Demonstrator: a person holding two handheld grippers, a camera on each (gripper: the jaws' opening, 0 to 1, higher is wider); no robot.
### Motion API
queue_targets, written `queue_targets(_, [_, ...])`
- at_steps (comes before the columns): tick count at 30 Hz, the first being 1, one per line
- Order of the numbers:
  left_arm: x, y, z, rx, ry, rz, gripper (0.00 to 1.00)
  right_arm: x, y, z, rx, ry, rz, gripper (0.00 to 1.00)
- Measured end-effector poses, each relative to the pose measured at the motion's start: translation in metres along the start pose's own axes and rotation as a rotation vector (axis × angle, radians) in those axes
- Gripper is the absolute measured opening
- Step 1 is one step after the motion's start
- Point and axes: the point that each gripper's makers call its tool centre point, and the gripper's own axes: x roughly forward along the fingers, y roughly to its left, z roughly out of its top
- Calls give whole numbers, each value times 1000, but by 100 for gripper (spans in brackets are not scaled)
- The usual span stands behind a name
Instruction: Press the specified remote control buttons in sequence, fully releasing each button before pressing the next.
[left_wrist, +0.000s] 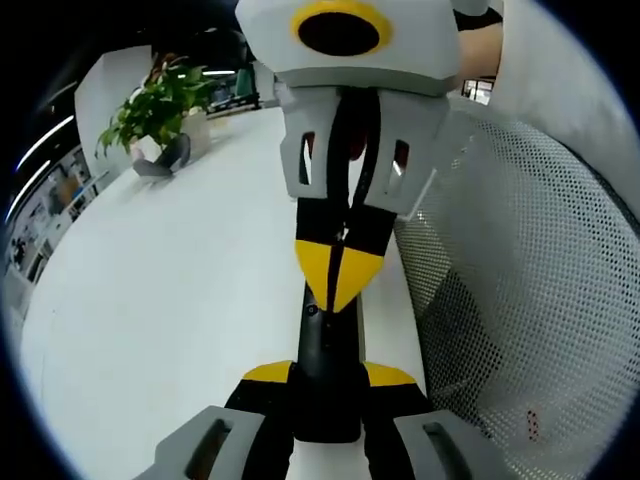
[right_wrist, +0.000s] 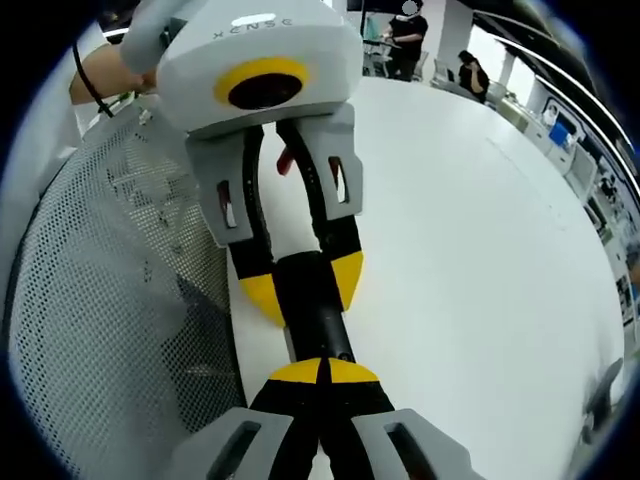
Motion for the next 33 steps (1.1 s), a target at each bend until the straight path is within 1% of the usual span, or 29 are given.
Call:
queue_targets(5, [0,-1,0,-5,-4,5,24,-1,2,-1,-24,0,24,0])
queue_targets(8, [1,-1,1,-5,-4,4,24,0,3,0,-59,7,4,0])
queue_targets(12, [1,-1,1,-5,-3,5,24,1,2,0,-82,18,-23,0])
queue_targets(16, [1,-1,1,-1,-3,7,24,1,1,0,-170,48,-66,0])
queue_targets(17, [1,-1,1,0,-2,6,24,2,1,-1,-208,66,-79,0])
queue_targets(19, [2,-1,1,6,-2,5,24,3,1,-1,-243,91,-94,0])
queue_targets(22, [2,-1,1,10,-6,3,24,4,1,0,-233,102,-102,0])
queue_targets(25, [2,-1,1,15,-6,-3,24,4,0,-1,-258,127,-103,0])
queue_targets(28, [2,-1,1,16,-5,-3,24,4,0,-1,-276,135,-103,0])
queue_targets(29, [2,-1,1,15,-6,-3,24,4,0,-1,-275,134,-104,0])
queue_targets(30, [2,-1,1,14,-7,-2,24,3,0,-1,-238,116,-100,0])
queue_targets(31, [2,-1,1,13,-9,-1,24,3,0,0,-186,93,-89,0])
queue_targets(32, [2,-1,1,11,-11,0,24,2,-1,1,-108,55,-59,0])
queue_targets(33, [2,-1,1,9,-13,1,24,2,-2,1,-77,35,-36,0])
